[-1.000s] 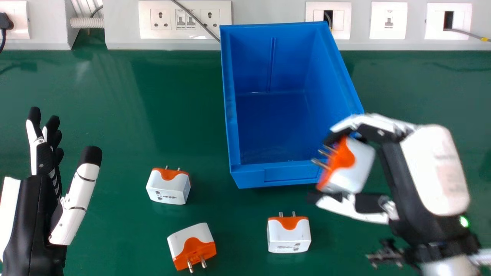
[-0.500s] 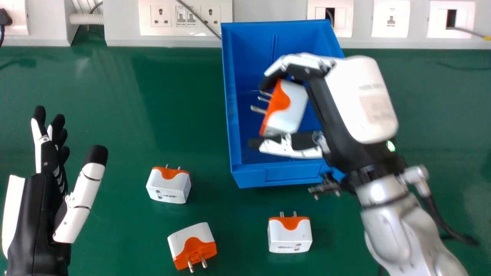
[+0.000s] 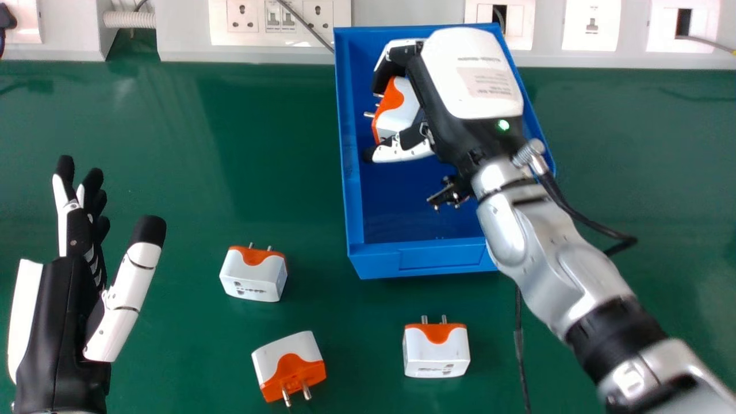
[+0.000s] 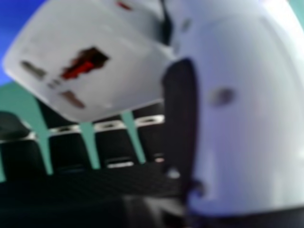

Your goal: Pick all objects and put in blue box

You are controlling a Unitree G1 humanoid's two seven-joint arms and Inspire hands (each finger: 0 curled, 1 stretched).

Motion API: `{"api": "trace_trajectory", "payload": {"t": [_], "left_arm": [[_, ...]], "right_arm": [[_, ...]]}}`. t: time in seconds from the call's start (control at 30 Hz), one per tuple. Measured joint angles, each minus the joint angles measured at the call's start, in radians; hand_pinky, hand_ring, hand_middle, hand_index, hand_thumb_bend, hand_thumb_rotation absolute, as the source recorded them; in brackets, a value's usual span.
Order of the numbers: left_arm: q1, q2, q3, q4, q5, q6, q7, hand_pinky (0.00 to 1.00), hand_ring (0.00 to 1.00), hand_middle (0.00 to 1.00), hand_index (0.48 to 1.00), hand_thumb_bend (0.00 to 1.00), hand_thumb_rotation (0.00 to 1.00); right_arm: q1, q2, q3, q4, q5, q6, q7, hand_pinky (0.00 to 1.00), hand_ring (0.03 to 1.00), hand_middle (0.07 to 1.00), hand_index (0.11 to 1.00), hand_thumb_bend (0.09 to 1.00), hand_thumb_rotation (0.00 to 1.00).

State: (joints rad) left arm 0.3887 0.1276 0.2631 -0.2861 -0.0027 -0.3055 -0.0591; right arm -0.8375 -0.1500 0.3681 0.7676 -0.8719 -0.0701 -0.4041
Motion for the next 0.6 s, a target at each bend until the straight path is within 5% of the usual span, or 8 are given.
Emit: {"api": "trace_trajectory", "payload": {"t": [0.23, 0.6], "left_arm": [[0.001, 0.0, 0.0, -0.003, 0.0, 0.002, 0.0, 1.0, 1.0, 1.0, 1.0, 0.63, 0.77], [0.016, 0.0, 0.001, -0.006, 0.002, 0.007, 0.009, 1.0, 1.0, 1.0, 1.0, 0.63, 0.77]], "right_arm": [[-0.083, 0.034, 0.036, 0.127, 0.022, 0.07, 0.031, 0.23, 0.327, 0.412, 0.48, 0.486, 0.14], [-0.105, 0.036, 0.081, 0.243, 0.06, 0.108, 0.088, 0.25, 0.339, 0.432, 0.483, 0.492, 0.14]]}}
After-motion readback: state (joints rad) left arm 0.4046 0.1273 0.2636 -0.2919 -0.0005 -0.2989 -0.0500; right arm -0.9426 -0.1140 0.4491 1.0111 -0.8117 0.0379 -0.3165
